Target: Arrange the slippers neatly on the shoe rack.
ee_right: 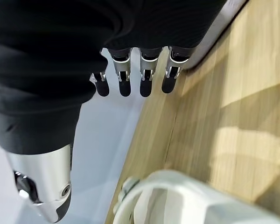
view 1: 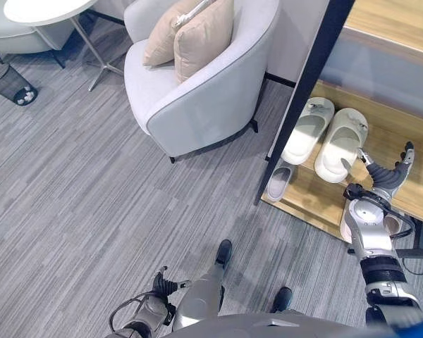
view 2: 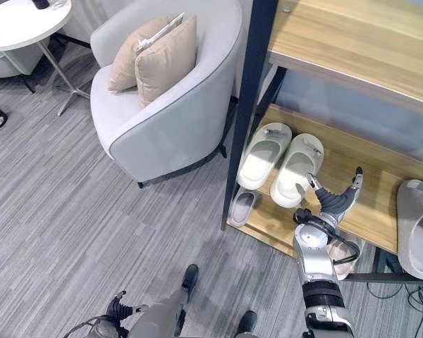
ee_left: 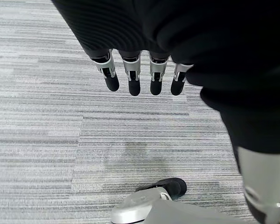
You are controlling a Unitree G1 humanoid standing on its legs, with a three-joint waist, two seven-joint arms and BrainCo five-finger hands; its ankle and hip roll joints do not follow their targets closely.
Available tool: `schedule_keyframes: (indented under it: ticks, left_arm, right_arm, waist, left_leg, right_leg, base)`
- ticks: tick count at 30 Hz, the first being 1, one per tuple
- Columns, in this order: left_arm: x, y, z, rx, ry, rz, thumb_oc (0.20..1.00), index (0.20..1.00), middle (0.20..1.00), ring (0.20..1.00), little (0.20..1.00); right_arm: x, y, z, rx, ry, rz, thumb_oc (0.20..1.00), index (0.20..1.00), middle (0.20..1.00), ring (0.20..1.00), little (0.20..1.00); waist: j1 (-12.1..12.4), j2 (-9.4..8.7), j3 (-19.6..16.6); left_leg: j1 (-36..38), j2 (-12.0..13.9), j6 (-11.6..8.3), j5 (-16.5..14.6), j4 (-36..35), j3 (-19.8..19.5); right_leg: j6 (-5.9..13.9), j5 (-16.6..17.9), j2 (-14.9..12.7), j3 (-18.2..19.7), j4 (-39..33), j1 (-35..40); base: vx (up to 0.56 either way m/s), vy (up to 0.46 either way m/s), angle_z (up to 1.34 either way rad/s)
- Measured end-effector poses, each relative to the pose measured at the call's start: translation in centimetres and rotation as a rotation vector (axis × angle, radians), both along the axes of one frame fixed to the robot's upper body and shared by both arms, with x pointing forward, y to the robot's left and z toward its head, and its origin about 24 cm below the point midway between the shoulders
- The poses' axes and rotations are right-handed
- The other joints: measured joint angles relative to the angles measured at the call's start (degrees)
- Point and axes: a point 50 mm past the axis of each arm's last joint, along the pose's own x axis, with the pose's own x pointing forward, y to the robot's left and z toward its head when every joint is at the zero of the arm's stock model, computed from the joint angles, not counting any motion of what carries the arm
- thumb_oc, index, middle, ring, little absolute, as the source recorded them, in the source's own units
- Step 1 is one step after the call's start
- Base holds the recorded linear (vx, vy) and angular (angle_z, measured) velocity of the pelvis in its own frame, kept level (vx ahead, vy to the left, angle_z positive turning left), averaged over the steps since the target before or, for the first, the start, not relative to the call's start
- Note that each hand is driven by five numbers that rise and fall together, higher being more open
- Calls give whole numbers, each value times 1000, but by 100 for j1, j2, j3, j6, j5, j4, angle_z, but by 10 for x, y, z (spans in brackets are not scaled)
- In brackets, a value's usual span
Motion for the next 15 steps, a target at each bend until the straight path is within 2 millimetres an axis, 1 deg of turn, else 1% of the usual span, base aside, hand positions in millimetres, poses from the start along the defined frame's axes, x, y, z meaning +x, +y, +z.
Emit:
schedule_keyframes:
  ticks: [1,3,4,5,6,8,9,10,11,12,14,15]
  left_arm:
    - [-5,2,-1,3,17,14,1000,1000,1000,1000,1000]
    - [-12,5,-3,4,39,40,1000,1000,1000,1000,1000]
    - [-17,6,-4,-1,55,40,1000,1000,1000,1000,1000]
    - [-23,9,-5,4,74,46,1000,1000,1000,1000,1000]
    - [-29,9,-6,6,92,51,1000,1000,1000,1000,1000]
    - [-36,10,-8,12,122,38,1000,1000,1000,1000,1000]
    - [-37,6,-9,4,132,17,1000,1000,1000,1000,1000]
    - [-42,6,-10,-2,151,16,1000,1000,1000,1000,1000]
    - [-45,6,-10,-7,157,10,1000,1000,1000,1000,1000]
    - [-48,6,-11,-9,181,-11,1000,1000,1000,1000,1000]
    - [-51,7,-12,-6,197,-23,1000,1000,1000,1000,1000]
    - [-50,7,-12,-10,197,-28,1000,1000,1000,1000,1000]
  right_arm:
    - [-11,-1,-4,-22,22,32,1000,1000,1000,1000,1000]
    - [-23,-3,-9,-43,49,60,1000,1000,1000,1000,1000]
    - [-32,-3,-17,-58,92,79,1000,1000,1000,1000,1000]
    - [-38,-1,-20,-76,116,108,1000,1000,1000,1000,1000]
    - [-43,0,-26,-78,142,127,1000,1000,1000,1000,1000]
    - [-47,1,-37,-79,207,163,1000,1000,1000,1000,1000]
    - [-56,3,-47,-82,259,196,1000,1000,1000,1000,1000]
    - [-62,4,-54,-81,296,220,1000,1000,1000,1000,1000]
    - [-69,3,-62,-73,340,224,1000,1000,1000,1000,1000]
    - [-71,3,-65,-76,366,245,1000,1000,1000,1000,1000]
    - [-72,3,-68,-74,386,274,1000,1000,1000,1000,1000]
    - [-74,4,-68,-75,392,295,1000,1000,1000,1000,1000]
  waist:
    - [-27,-37,-20]
    - [-162,-100,-80]
    - [-300,-151,-178]
    - [-350,-173,-241]
    - [-434,-176,-367]
    - [-549,-157,-459]
    - [-656,-145,-512]
    - [-655,-135,-551]
    - [-773,-161,-649]
    - [-802,-113,-709]
    - [-898,-96,-753]
    - [-904,-109,-745]
  left_leg:
    - [119,2,8,-52,0,61]
    - [263,24,9,-111,-2,155]
    - [353,41,23,-151,-2,219]
    - [453,63,60,-196,-7,329]
    - [498,74,76,-235,-28,449]
    - [690,84,101,-328,-30,651]
    - [885,91,144,-412,-30,862]
    - [1044,84,175,-464,-33,932]
    - [1137,70,166,-538,-33,1006]
    - [1220,81,194,-561,-33,1108]
    - [1310,90,215,-578,-2,1244]
    - [1340,93,215,-580,-1,1297]
  right_leg:
    - [9,-12,-16,17,-1,85]
    - [-1,-30,-23,139,0,173]
    - [-7,-53,-28,196,-1,225]
    - [-13,-59,-38,312,0,234]
    - [-13,-58,-54,407,0,230]
    - [-2,-51,-93,655,1,269]
    - [4,-53,-128,862,1,326]
    - [37,-77,-148,956,2,463]
    - [51,-110,-180,1023,2,468]
    - [54,-112,-186,1155,16,479]
    - [59,-115,-195,1277,31,486]
    - [59,-114,-199,1319,42,487]
  base:
    - [20,-26,-25]
    - [27,1,-27]
    - [24,41,-36]
    - [23,50,-52]
    - [40,54,-60]
    - [86,63,-69]
    - [86,70,-77]
    - [40,54,-68]
    - [36,72,-54]
    - [11,60,-47]
    - [-9,66,-36]
    - [-33,62,-27]
